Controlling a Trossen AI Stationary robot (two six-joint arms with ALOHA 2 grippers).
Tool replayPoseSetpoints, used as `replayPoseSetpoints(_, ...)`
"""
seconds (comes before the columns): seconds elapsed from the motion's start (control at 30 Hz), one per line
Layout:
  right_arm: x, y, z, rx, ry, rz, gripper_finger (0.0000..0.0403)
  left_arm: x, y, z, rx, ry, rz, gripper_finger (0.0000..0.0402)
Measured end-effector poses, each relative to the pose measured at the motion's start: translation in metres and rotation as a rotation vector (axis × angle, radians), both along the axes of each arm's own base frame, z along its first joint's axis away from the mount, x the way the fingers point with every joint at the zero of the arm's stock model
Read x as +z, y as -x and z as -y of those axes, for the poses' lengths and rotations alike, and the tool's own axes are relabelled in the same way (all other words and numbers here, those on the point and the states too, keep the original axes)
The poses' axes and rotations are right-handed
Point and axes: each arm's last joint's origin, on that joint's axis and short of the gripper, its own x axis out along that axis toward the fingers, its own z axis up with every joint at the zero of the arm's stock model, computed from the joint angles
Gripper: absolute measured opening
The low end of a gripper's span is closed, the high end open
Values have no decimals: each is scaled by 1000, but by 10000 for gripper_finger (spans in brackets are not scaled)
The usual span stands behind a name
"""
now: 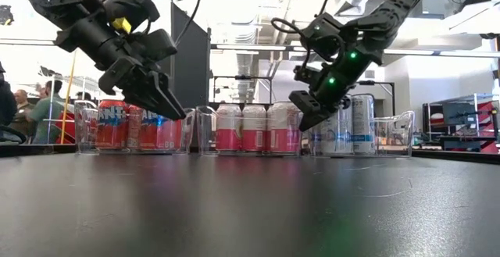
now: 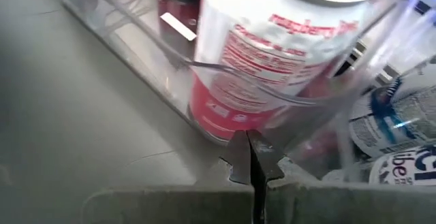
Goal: Sort soda cans
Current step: Move the bottom transparent bin between the top transparent bins
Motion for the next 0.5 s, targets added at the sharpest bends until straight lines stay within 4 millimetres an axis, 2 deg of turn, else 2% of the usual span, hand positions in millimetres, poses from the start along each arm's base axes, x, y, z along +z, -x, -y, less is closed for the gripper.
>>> replayPoseSetpoints(0.2, 0, 4, 10, -33, -2, -2, 0, -3, 6, 3, 91, 54, -50, 203)
replayPoseSetpoints(0.37, 0, 6, 14, -54, 4, -4, 0, 8, 13, 12, 140, 70, -16, 191)
replayPoseSetpoints(0.5, 0, 6, 13, -56, 16, -12, 0, 13, 28, 16, 206, 118, -48, 179)
